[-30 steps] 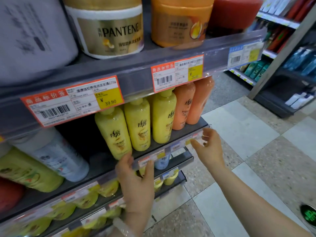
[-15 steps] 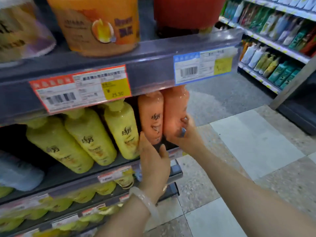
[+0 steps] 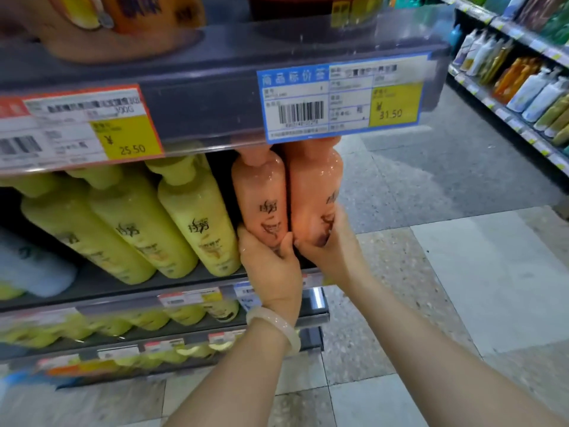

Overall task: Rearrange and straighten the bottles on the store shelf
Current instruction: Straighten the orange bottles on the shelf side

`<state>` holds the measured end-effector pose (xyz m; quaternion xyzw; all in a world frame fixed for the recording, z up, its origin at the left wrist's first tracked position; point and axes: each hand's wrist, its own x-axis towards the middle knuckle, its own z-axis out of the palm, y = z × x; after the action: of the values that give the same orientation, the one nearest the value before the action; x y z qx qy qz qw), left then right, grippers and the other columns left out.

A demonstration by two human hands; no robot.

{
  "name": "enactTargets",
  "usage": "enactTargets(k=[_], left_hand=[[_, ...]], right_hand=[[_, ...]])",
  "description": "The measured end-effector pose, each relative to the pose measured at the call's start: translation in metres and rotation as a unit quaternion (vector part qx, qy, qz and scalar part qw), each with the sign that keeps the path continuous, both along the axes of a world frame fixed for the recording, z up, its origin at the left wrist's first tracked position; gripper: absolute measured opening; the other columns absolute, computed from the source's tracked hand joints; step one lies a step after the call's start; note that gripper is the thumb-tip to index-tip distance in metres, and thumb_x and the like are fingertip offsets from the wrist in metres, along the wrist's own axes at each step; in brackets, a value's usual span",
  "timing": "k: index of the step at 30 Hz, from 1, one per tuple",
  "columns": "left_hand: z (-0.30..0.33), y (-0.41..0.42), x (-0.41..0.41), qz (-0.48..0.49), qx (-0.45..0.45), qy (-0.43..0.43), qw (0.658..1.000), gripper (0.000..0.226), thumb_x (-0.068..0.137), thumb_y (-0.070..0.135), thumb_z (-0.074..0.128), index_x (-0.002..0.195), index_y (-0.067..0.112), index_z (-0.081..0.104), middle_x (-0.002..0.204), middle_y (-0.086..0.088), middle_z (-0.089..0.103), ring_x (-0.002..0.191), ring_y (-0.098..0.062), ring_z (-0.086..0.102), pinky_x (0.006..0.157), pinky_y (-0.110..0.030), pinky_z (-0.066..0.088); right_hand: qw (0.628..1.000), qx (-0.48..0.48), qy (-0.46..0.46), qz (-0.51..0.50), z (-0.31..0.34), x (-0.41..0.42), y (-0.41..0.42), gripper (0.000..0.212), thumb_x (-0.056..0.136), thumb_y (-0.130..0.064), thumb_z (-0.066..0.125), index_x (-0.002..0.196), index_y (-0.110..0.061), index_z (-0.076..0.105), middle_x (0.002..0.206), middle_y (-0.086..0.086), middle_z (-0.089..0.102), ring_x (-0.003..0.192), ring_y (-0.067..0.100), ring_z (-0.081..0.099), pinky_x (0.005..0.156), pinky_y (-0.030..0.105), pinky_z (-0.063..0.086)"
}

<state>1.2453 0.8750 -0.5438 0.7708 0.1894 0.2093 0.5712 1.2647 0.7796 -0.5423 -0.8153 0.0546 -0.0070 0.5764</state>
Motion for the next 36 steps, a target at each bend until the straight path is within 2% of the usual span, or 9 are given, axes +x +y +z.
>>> enactTargets(k=[4,10,13,16,21,25,28,34,36], left_hand=[[-0.006,0.003,-0.011,0.003,0.018,0.017,1.0,0.067,0.075,0.02,0.07,0.13,0.005,0.035,0.125,-0.016,0.054,0.116,-0.03,0.053,0.098,-0.049,0.045],[-0.005,0.004,-0.014,0.011,0.017,0.024,1.0,0.064,0.072,0.019,0.072,0.126,0.009,0.04,0.12,-0.013,0.058,0.111,-0.028,0.056,0.094,-0.049,0.048],[-0.003,0.005,-0.019,0.03,0.013,0.033,0.999,0.065,0.071,0.019,0.074,0.126,0.01,0.042,0.121,-0.01,0.06,0.111,-0.026,0.058,0.094,-0.046,0.048],[-0.01,-0.001,-0.037,0.042,0.014,0.037,0.998,0.066,0.072,0.016,0.074,0.128,0.008,0.041,0.127,-0.012,0.056,0.118,-0.028,0.053,0.1,-0.048,0.044],[-0.001,-0.048,-0.067,0.05,-0.042,0.085,0.994,0.055,0.08,0.009,0.067,0.129,0.01,0.044,0.126,-0.006,0.048,0.118,-0.025,0.048,0.098,-0.033,0.036],[0.014,-0.107,-0.045,0.007,-0.043,0.084,0.996,0.042,0.088,0.012,0.056,0.128,0.018,0.045,0.127,0.006,0.047,0.119,-0.011,0.045,0.103,-0.031,0.037],[0.02,-0.151,-0.014,0.001,-0.048,0.093,0.995,0.052,0.092,0.013,0.05,0.138,0.024,0.03,0.138,0.013,0.035,0.131,-0.005,0.033,0.109,-0.028,0.03],[0.025,-0.172,0.058,0.149,-0.006,0.114,0.982,0.075,0.09,0.024,0.053,0.146,0.006,0.006,0.155,-0.015,0.015,0.144,-0.023,0.016,0.117,-0.032,0.015],[0.026,-0.173,0.07,0.189,-0.01,0.126,0.974,0.078,0.09,0.024,0.055,0.145,0.002,0.004,0.154,-0.019,0.013,0.144,-0.027,0.014,0.113,-0.022,0.01]], right_hand=[[1.0,-0.002,0.006,0.01,0.001,-0.007,0.002,0.059,0.064,-0.015,0.076,0.106,-0.026,0.037,0.113,0.007,0.056,0.1,0.023,0.059,0.084,0.048,0.052],[1.0,-0.01,0.002,0.004,0.002,-0.009,0.003,0.06,0.064,-0.014,0.077,0.106,-0.024,0.037,0.111,0.007,0.056,0.098,0.023,0.058,0.083,0.045,0.052],[0.999,-0.027,0.017,0.027,0.004,-0.009,0.003,0.061,0.064,-0.013,0.077,0.109,-0.021,0.037,0.112,0.003,0.053,0.1,0.02,0.055,0.082,0.035,0.048],[0.999,0.0,0.029,0.03,-0.004,-0.014,-0.005,0.071,0.06,-0.024,0.068,0.123,-0.016,0.035,0.123,0.005,0.051,0.111,0.021,0.054,0.09,0.038,0.048],[0.998,0.028,0.062,0.017,-0.005,-0.01,-0.042,0.054,0.079,-0.003,0.055,0.13,-0.012,0.04,0.134,0.007,0.046,0.119,0.016,0.045,0.097,0.024,0.034],[0.996,0.03,0.044,0.076,0.005,0.03,-0.077,0.041,0.083,-0.011,0.057,0.123,-0.014,0.048,0.123,-0.002,0.052,0.116,0.012,0.049,0.087,0.01,0.035],[0.991,0.017,0.035,0.131,0.008,0.058,-0.114,0.039,0.085,-0.014,0.058,0.122,-0.017,0.05,0.125,-0.003,0.054,0.112,0.006,0.048,0.089,0.016,0.034],[0.975,-0.016,0.02,0.221,0.017,0.12,-0.15,0.04,0.087,-0.014,0.057,0.126,-0.015,0.047,0.131,0.0,0.052,0.119,0.009,0.046,0.093,0.019,0.032],[0.968,-0.03,0.007,0.25,0.017,0.136,-0.14,0.041,0.087,-0.016,0.057,0.127,-0.016,0.047,0.131,0.0,0.051,0.121,0.009,0.045,0.094,0.02,0.033]])
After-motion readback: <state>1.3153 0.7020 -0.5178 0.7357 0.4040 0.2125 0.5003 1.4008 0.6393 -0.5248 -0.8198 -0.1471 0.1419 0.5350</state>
